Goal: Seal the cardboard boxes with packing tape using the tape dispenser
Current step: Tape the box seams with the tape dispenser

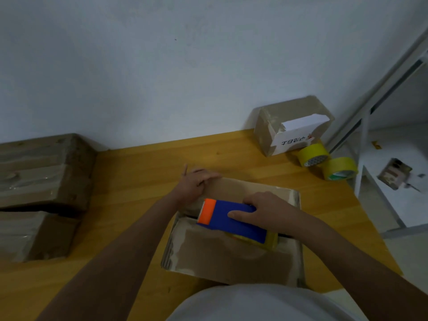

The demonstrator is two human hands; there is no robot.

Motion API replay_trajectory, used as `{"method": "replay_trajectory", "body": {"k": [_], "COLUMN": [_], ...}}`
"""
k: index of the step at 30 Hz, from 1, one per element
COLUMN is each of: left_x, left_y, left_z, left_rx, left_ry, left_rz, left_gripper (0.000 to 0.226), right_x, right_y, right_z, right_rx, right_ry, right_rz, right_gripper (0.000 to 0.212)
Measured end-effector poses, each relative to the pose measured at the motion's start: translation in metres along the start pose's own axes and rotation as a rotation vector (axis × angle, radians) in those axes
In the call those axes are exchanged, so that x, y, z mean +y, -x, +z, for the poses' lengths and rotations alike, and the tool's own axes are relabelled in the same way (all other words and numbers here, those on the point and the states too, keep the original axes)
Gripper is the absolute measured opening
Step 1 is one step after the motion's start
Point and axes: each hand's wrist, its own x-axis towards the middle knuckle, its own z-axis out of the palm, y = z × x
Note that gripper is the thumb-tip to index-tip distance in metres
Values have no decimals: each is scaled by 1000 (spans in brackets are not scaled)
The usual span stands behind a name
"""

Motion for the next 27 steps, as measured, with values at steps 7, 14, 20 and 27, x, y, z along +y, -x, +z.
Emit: {"method": "replay_trajectory", "body": {"k": [7,14,20,27], "left_x": [1,10,37,18], "left_y": [1,1,4,65], "left_z": [7,8,19,26], "left_rx": [72,57,105,334], "left_ry": [50,-24,-315,-47], "left_rz": [-15,-29,67,-174], "left_gripper": [60,53,53,49], "right_x": [30,31,32,34], "right_y": [26,16,6,-4], "right_z": [-29,-17,-16,-25], "right_rx": [-103,-64,-76,-232], "right_ry": [12,74,56,33], "right_rz": [58,43,34,49], "right_gripper": [54,60,68,63]}}
